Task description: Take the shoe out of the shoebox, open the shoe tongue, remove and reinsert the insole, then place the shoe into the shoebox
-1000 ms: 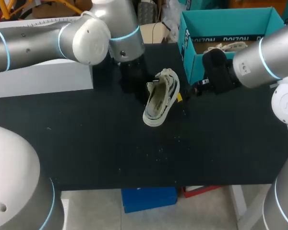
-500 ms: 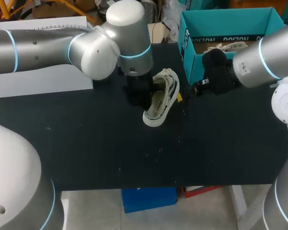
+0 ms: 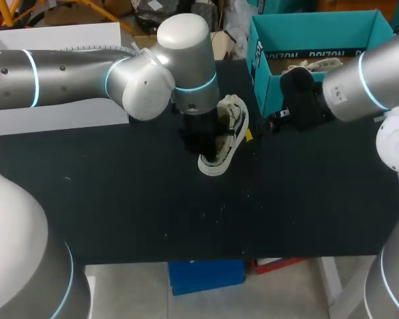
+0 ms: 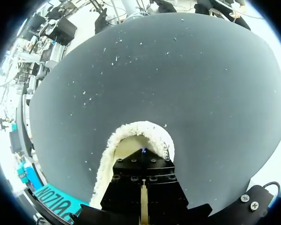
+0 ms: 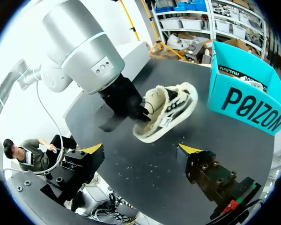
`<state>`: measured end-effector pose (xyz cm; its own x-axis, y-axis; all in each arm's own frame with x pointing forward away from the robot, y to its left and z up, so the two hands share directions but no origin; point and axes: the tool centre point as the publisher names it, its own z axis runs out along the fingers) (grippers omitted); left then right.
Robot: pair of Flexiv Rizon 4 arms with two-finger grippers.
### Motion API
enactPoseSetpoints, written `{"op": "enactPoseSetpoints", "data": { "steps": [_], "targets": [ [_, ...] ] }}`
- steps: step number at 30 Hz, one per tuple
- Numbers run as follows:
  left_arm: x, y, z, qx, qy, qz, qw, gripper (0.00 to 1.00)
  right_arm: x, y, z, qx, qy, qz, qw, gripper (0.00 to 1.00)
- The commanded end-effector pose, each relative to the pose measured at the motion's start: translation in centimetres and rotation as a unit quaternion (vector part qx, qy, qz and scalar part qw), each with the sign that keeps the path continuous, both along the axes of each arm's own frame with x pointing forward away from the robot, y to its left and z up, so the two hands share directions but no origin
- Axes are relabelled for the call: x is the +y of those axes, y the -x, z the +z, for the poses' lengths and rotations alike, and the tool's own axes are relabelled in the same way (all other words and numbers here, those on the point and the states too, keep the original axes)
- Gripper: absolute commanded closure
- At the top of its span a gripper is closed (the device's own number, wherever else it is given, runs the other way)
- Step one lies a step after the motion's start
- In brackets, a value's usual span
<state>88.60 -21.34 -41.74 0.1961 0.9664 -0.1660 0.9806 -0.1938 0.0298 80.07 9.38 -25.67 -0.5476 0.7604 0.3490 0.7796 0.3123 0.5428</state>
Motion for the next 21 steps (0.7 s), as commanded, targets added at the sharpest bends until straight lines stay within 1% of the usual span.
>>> {"op": "enactPoseSetpoints", "data": {
  "steps": [1,4,7,10,11,12,13,14,15,17,19,21],
  "targets": [
    [-0.2,-0.3,-0.6,0.000,-0.006,-0.004,1.000,1.00,0.1,-0.1,0.0,0.001,0.002,0.000,1.000,0.00],
    [0.3,-0.3,0.4,-0.003,-0.010,-0.010,1.000,1.00,0.1,-0.1,0.0,0.001,0.002,0.000,1.000,0.00],
    [0.8,-0.4,2.5,-0.008,-0.001,-0.011,1.000,1.00,0.1,-0.1,0.0,0.001,0.002,0.000,1.000,0.00],
    [1.3,-0.7,5.3,0.002,0.034,-0.007,0.999,1.00,0.1,-0.1,0.0,0.001,0.002,0.000,1.000,0.00],
    [1.5,-0.9,6.3,0.025,0.065,0.002,0.998,1.00,0.1,-0.1,0.0,0.001,0.002,0.000,1.000,0.00],
    [1.7,-1.1,7.3,0.028,0.082,0.006,0.996,1.00,0.1,-0.1,0.0,0.001,0.002,0.000,1.000,0.00],
    [2.0,-1.5,8.3,0.015,0.081,0.007,0.997,1.00,0.1,-0.1,0.0,0.001,0.002,0.000,1.000,0.00],
    [2.4,-2.1,9.6,0.019,0.108,0.019,0.994,1.00,0.1,-0.1,0.0,0.001,0.002,0.000,1.000,0.00],
    [2.6,-2.5,10.6,0.018,0.123,0.028,0.992,1.00,0.1,-0.1,0.0,0.001,0.002,0.000,1.000,0.00],
    [3.2,-3.5,12.2,-0.004,0.127,0.038,0.991,1.00,0.1,-0.1,0.0,0.001,0.002,0.000,1.000,0.00],
    [3.6,-4.6,13.3,-0.020,0.133,0.050,0.990,1.00,0.1,-0.1,0.0,0.001,0.002,0.000,1.000,0.00],
    [3.9,-6.1,13.8,-0.034,0.133,0.058,0.989,1.00,0.1,-0.1,0.0,0.001,0.002,0.000,1.000,0.00]
  ]
}}
